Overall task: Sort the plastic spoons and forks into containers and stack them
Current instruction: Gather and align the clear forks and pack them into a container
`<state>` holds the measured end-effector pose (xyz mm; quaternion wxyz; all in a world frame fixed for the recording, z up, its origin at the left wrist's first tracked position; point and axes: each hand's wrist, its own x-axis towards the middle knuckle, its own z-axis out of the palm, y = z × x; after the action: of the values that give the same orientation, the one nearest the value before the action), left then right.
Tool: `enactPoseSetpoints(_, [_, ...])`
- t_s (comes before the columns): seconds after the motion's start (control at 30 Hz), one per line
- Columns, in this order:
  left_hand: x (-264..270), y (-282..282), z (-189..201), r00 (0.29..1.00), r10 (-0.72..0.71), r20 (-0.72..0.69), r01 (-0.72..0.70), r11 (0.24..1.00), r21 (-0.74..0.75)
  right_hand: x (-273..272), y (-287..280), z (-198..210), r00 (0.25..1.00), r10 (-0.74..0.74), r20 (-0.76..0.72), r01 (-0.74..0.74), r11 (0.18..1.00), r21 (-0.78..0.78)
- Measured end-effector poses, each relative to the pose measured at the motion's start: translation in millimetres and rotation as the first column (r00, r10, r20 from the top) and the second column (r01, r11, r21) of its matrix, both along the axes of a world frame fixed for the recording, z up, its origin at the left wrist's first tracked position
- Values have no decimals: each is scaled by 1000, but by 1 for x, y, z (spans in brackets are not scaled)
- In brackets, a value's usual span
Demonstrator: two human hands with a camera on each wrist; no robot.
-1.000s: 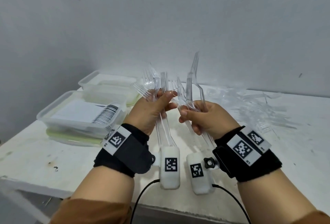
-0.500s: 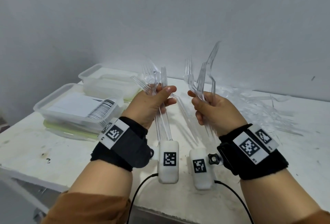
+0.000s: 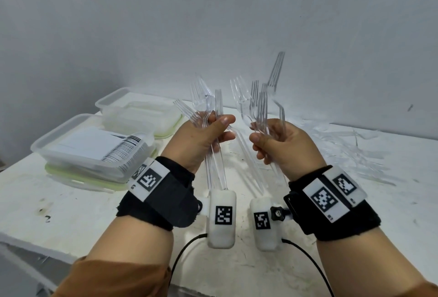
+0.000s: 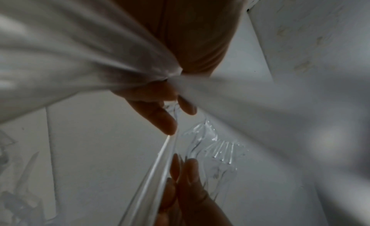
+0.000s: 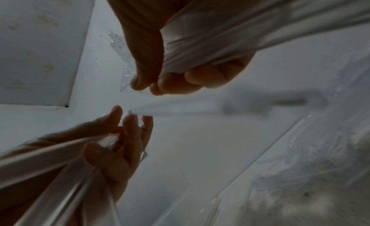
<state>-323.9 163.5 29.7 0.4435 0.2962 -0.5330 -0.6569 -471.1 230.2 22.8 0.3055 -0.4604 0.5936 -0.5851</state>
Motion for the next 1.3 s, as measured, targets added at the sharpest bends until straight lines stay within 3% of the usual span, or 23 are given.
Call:
enactPoseSetpoints(0.7, [-5, 0, 1, 1000, 23, -17, -23, 1000, -8, -7, -2, 0, 975, -3, -220, 26, 995, 101])
enactPoseSetpoints(1.3, [-8, -3, 0, 999, 3, -52, -5, 1000, -31, -6, -1, 1, 988, 78, -131, -82, 996, -25])
